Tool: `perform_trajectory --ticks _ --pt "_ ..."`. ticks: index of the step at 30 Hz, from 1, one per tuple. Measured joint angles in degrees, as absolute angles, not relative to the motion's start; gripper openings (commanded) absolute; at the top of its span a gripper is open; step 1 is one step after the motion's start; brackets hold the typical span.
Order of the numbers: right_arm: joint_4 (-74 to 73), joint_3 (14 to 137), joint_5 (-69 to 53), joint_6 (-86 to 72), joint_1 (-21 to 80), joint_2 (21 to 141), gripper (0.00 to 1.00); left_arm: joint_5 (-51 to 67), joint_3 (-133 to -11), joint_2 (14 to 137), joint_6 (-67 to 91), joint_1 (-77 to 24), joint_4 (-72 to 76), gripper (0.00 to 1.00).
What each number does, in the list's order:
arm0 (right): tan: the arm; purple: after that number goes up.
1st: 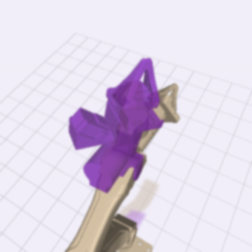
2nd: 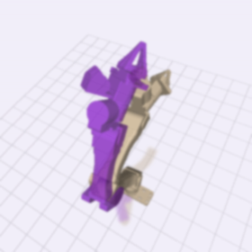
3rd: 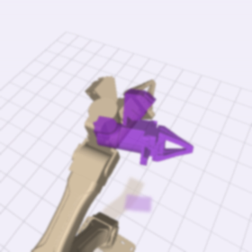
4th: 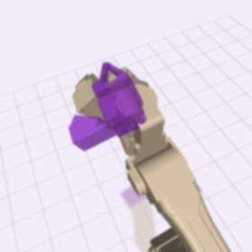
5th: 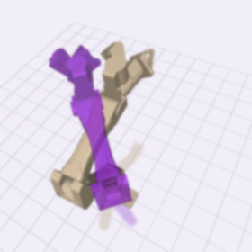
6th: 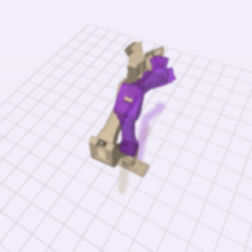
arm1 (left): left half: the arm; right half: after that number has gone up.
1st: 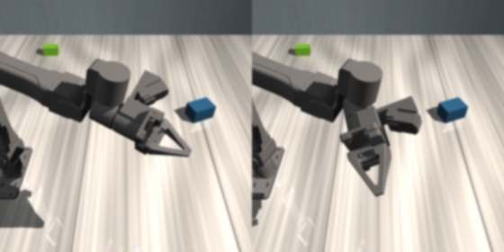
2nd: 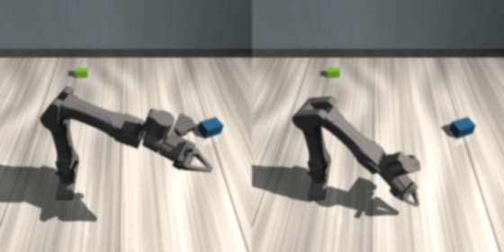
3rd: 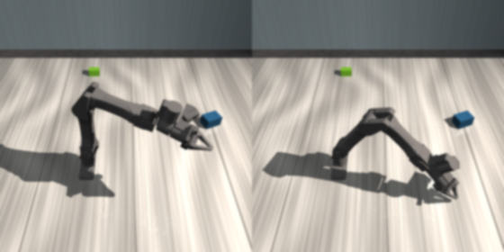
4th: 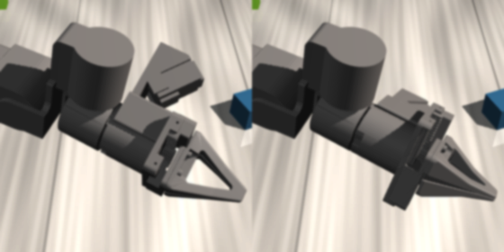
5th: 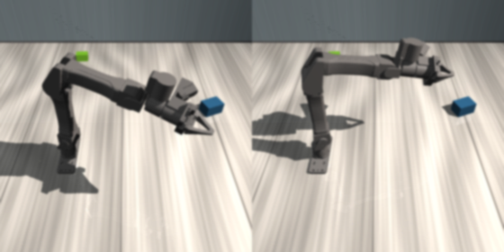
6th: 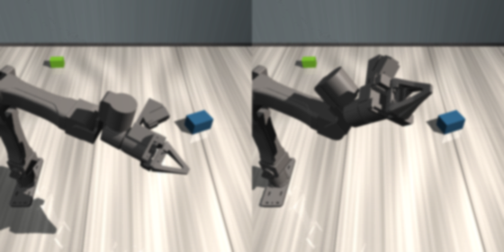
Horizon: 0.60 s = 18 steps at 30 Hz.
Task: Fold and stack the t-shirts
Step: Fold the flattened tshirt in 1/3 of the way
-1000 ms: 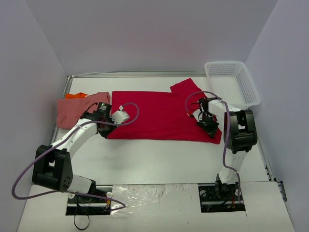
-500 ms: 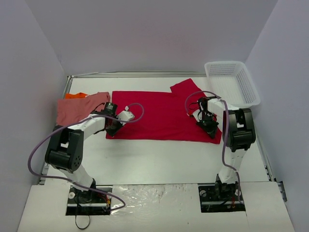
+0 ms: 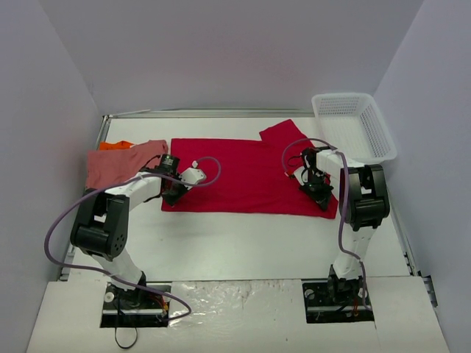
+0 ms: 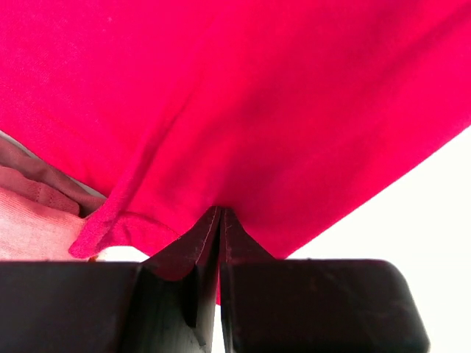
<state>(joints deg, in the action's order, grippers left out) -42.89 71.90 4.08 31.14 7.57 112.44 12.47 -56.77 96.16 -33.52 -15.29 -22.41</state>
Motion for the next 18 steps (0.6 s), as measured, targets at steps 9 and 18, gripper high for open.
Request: perform_trajectory --ticks 9,18 --pt "-42.9 71.9 4.1 31.1 7.6 112.5 0.00 12.7 -53.4 93.2 -35.0 -14.9 -22.5 0.02" --pt "-42.8 71.3 4.1 31.2 7.6 112.1 0.00 12.6 -52.9 92.3 -37.1 -14.0 -25.6 0.02"
